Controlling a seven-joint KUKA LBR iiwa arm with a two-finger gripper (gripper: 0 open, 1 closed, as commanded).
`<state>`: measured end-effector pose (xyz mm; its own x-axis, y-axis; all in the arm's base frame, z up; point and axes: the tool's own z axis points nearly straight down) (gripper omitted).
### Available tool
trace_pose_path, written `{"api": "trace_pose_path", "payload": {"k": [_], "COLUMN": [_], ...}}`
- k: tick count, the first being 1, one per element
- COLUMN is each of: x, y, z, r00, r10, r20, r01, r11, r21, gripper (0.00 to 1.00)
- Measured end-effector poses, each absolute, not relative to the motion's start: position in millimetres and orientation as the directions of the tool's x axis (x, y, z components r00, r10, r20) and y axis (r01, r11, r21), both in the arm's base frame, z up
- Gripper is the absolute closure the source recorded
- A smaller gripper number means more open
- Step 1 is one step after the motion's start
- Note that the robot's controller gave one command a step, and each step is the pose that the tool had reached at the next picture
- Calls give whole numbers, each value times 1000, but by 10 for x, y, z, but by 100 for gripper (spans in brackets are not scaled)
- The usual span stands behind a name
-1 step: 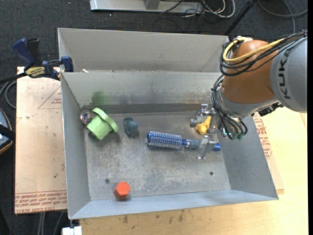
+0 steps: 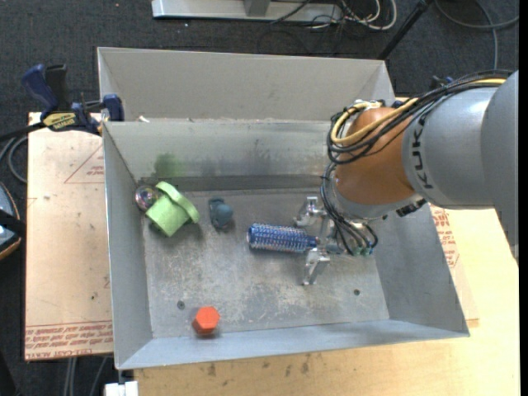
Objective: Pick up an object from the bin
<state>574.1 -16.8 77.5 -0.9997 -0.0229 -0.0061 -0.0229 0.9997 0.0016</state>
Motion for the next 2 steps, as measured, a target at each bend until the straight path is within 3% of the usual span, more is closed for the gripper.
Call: {"api": "trace_pose_path", "payload": {"k": [1,2], "x": [5757,5744], "y": [-177,62], "z": [824,2094], "r00": [-1000,-999], "r10": [-23,-36], "r20": [-11,-10], "r01": [-23,-36], "r11": [1000,999], "r21": [0,1], "gripper": [100,100]}}
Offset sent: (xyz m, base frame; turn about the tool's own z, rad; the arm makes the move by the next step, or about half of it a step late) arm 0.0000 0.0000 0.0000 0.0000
